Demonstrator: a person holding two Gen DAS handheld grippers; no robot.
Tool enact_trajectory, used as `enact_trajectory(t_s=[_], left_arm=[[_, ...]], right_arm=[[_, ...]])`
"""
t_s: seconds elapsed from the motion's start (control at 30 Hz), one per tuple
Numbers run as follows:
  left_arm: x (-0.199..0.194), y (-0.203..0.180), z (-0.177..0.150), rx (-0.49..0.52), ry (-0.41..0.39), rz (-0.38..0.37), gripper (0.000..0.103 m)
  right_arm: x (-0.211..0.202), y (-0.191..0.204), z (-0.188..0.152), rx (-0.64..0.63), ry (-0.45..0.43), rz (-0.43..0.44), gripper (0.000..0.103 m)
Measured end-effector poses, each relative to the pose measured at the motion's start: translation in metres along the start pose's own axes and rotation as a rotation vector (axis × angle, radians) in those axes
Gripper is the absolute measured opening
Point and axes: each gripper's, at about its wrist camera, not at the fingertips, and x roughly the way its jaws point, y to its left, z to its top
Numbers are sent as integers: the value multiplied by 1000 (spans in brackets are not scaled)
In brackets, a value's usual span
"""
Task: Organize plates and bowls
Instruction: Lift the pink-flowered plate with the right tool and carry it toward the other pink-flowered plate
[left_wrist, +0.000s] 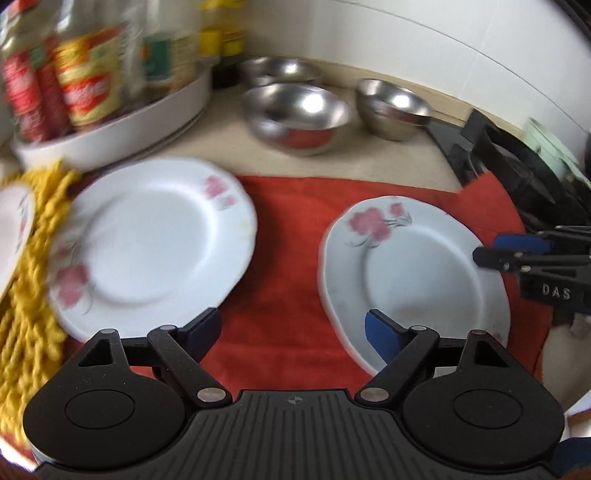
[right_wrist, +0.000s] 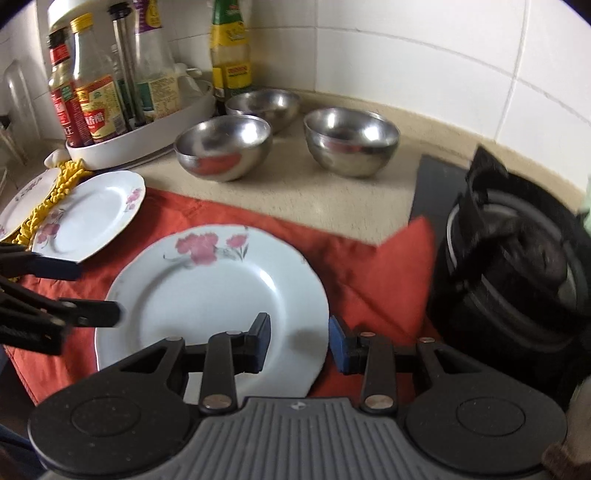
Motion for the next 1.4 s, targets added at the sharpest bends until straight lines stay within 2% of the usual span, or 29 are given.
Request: enact_trajectory(t_s=[0.07,0.2,0.3,0.47,0.67,0.87,1.0,1.2,1.4], left_arm=[[-10,10,0,-38,-10,26,90],[-27,21,0,-33,-44,94,94],[-29,37,1,-71,-34,162,96],[-22,68,0,-151,9,234,96],[-17,83,2,-165,3,242,96],[-5,89,10,-179,20,242,96],[2,90,15,-181,22,246,99],[12,88,19,-175,29,252,103],[21,93,23,-154,28,272,103]], right_arm=[[0,2,9,-28,-16,-22,33],[3,19,32,-95,-69,27,33],[16,42,52,-128,-80,119,34],[47,82,82,-195,-80,205,34],[81,109,102,-239,-33,238,34],[105,116,109,-225,24,291,37],[112,119,115,-230,38,322,37],[121,122,116,-229,75,421,37],[122,131,114,-272,65,437,38]])
